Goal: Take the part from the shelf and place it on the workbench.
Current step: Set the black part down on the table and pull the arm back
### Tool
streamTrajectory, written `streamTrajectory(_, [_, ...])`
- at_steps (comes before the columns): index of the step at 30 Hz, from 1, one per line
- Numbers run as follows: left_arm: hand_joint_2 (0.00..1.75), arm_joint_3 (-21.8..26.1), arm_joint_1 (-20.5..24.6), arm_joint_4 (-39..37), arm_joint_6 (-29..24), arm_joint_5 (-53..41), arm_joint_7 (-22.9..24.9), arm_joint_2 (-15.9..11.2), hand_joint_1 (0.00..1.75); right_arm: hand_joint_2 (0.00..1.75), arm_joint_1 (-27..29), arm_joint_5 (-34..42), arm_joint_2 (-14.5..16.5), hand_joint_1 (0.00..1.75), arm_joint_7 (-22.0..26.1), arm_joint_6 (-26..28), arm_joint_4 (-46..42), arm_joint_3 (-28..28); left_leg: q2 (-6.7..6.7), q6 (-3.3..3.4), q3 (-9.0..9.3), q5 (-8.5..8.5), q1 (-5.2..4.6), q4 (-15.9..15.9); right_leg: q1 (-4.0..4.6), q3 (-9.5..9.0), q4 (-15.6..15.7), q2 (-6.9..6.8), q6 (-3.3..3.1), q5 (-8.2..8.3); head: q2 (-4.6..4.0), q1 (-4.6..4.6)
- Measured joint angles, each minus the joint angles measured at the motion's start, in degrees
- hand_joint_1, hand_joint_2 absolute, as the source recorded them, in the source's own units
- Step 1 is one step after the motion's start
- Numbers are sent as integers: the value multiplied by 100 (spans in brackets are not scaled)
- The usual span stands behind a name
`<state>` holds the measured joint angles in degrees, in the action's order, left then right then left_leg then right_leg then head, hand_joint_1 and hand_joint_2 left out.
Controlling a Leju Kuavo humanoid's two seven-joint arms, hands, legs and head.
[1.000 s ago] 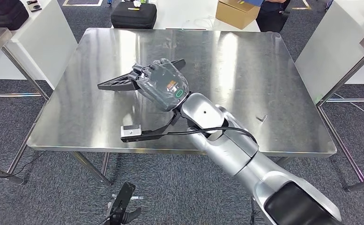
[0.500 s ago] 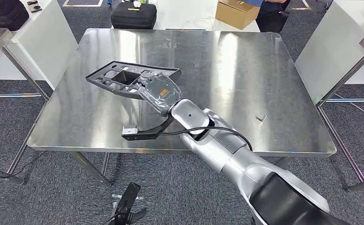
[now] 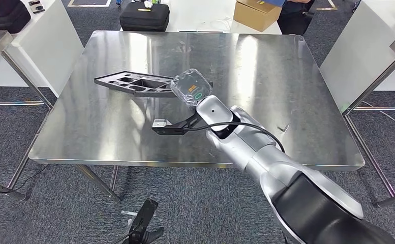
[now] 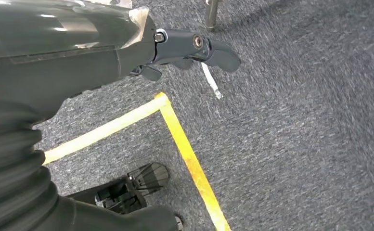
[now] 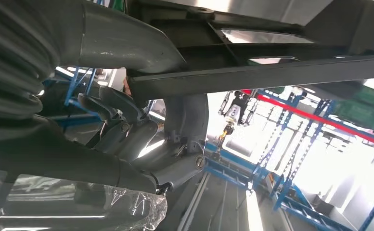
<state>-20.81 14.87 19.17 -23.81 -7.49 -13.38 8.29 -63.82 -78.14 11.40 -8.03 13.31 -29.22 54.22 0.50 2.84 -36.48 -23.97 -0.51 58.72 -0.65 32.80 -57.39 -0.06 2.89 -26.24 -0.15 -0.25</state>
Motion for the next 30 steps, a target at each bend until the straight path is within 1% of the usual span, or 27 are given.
streamTrajectory(4, [175,-32,0,0,20,-53,9,2,0,175,-130,-22,-2,175,-3,-2,81,-2,0,0,0,0,0,0,0,0,0,1,0,0,0,0])
streamTrajectory(8, [175,-113,0,0,151,-130,34,3,0,175,-193,-59,-17,175,-10,1,139,-12,1,0,0,0,-1,0,-1,0,0,0,0,0,0,1])
streamTrajectory(18, [175,-204,1,0,185,-172,103,12,0,175,-224,-79,-53,175,-9,7,233,-23,1,0,0,0,-1,0,-1,0,0,1,0,0,0,-1])
streamTrajectory(22, [175,-224,1,0,182,-163,125,13,0,0,-231,-84,-54,0,-6,8,255,-23,0,0,0,0,-1,0,0,0,0,1,0,0,0,-1])
streamTrajectory(23, [175,-227,1,0,179,-151,150,14,0,0,-234,-90,-55,0,-3,14,264,-23,0,0,0,0,0,0,0,0,0,1,0,0,0,-1])
streamTrajectory(27, [0,-223,2,0,184,-73,256,14,0,0,-233,-111,-61,0,35,48,298,-23,0,0,0,0,0,0,-1,0,0,1,0,0,0,0])
streamTrajectory(30, [0,-221,2,0,173,-89,273,15,0,0,-221,-112,-66,0,63,67,319,-26,0,0,0,0,-1,0,-1,0,0,1,0,0,0,1])
